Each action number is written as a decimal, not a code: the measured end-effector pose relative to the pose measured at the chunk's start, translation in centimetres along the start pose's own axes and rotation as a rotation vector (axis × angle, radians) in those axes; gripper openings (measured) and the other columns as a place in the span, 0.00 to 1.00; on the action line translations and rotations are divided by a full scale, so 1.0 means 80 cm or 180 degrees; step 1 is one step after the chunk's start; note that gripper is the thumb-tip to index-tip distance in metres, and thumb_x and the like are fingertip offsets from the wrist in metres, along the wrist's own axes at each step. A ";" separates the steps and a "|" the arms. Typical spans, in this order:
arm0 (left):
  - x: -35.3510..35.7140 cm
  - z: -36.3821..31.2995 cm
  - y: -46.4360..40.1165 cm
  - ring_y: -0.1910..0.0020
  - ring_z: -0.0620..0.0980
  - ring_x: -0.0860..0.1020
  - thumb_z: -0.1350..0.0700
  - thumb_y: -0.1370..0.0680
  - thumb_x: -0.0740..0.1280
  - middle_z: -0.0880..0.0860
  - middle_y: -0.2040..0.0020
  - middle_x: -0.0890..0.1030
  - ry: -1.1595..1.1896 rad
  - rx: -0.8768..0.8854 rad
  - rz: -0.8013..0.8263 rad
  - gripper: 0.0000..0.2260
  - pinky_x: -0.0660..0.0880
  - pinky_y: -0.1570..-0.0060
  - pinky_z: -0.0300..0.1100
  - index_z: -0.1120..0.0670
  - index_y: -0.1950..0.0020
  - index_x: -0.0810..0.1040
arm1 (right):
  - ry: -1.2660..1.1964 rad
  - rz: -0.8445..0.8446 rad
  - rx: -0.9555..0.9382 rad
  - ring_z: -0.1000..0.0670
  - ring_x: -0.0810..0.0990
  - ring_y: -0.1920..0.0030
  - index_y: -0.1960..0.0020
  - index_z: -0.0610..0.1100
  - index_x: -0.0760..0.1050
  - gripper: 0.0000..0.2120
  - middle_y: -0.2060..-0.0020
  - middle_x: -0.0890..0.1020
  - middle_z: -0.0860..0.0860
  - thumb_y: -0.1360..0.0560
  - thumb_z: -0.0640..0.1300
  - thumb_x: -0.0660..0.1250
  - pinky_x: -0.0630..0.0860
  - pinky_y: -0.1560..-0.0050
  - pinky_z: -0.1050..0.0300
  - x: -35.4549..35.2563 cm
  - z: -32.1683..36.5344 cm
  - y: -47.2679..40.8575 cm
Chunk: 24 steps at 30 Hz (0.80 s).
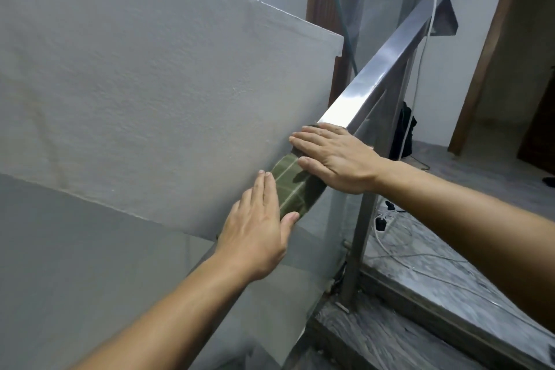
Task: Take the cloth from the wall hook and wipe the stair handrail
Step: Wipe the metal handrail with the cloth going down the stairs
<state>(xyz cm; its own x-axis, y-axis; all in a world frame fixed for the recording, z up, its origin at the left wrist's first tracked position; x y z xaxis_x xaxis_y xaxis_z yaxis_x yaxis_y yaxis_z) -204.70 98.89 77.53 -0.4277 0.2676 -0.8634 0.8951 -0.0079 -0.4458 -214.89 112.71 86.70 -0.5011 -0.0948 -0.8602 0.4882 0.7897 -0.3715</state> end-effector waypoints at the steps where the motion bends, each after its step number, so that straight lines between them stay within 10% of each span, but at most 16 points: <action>1: 0.001 0.007 0.014 0.23 0.53 0.50 0.41 0.20 0.49 0.57 0.21 0.44 -0.0010 -0.0029 0.0010 0.34 0.54 0.27 0.47 0.59 0.23 0.39 | -0.0015 0.0066 -0.0056 0.51 0.54 0.23 0.23 0.47 0.56 0.30 0.24 0.61 0.49 0.21 0.60 0.40 0.44 0.24 0.53 0.001 0.013 0.003; 24: 0.007 0.223 0.444 0.29 0.56 0.63 0.33 0.27 0.47 0.58 0.25 0.60 -0.0391 -0.0964 0.0552 0.42 0.63 0.31 0.49 0.61 0.23 0.44 | 0.0758 0.0603 -0.2599 0.39 0.76 0.50 0.24 0.42 0.52 0.38 0.45 0.77 0.39 0.23 0.68 0.46 0.74 0.47 0.44 0.065 0.448 0.040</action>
<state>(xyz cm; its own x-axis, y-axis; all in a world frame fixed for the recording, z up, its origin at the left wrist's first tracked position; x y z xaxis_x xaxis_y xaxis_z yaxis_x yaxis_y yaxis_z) -175.38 81.61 56.99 -0.2618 0.1696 -0.9501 0.9445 0.2474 -0.2161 -190.31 92.97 68.51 -0.6441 0.1392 -0.7522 -0.0409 0.9756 0.2156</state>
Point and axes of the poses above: each hand's wrist, its own y-axis away from the middle knuckle, its own x-axis out of the palm, z = x × y, the point moved 3 cm from there along -y, towards the middle knuckle
